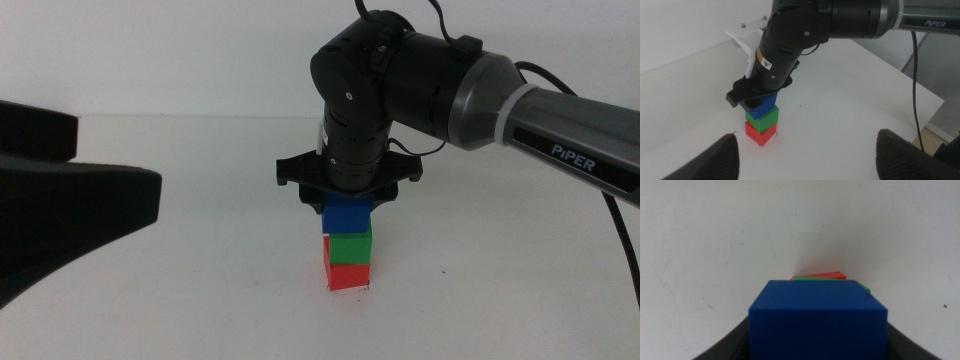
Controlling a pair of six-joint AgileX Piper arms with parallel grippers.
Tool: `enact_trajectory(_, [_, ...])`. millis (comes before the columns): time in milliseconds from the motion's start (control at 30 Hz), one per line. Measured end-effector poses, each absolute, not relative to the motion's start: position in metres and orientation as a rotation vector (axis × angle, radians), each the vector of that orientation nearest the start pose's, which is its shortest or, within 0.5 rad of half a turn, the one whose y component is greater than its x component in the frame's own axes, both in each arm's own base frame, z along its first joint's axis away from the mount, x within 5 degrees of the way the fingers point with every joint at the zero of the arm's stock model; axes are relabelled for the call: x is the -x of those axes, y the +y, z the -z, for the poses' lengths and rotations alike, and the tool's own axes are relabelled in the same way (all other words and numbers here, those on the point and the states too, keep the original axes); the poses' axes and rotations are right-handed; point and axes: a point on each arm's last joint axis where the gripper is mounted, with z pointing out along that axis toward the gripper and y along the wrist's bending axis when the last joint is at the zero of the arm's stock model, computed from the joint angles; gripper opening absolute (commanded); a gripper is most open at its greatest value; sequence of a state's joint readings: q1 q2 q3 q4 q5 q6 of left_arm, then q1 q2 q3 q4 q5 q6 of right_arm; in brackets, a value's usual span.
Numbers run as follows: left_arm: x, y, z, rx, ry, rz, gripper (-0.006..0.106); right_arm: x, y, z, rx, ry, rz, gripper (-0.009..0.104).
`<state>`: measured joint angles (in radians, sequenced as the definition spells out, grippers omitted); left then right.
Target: Stack red cubes first, then green, then blue cubes in a specific spot.
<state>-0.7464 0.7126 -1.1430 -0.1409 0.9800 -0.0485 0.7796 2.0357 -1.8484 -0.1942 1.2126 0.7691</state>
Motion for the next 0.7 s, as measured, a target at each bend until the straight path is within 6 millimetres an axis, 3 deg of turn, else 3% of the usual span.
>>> enact_trajectory(267, [-0.0661, -0.0755, -0.4404, -0.707, 1.963, 0.662, 0.094, -0.3226, 0.2957, -0.2642, 0.07, 2.833, -0.053, -0.001])
enact_trajectory(333, [-0.0661, -0.0756, -0.4405, -0.706, 1.962, 0.662, 0.094, -0.3226, 0.2957, -0.2642, 0.073, 2.832, -0.052, 0.008])
enact_trajectory(367, [-0.0661, -0.0756, -0.4405, -0.706, 1.961, 0.663, 0.094, -0.3229, 0.2954, -0.2643, 0.074, 2.829, -0.048, 0.056])
enact_trajectory(400, [-0.0661, -0.0756, -0.4405, -0.706, 1.961, 0.663, 0.094, -0.323, 0.2953, -0.2643, 0.075, 2.828, -0.045, 0.067])
enact_trajectory(533, [-0.0661, -0.0756, -0.4405, -0.706, 1.961, 0.663, 0.094, -0.3237, 0.2946, -0.2645, 0.088, 2.82, -0.032, 0.09])
enact_trajectory(700, [-0.0661, -0.0756, -0.4405, -0.706, 1.961, 0.663, 0.094, -0.3219, 0.293, -0.2717, 0.131, 2.806, -0.04, 0.093])
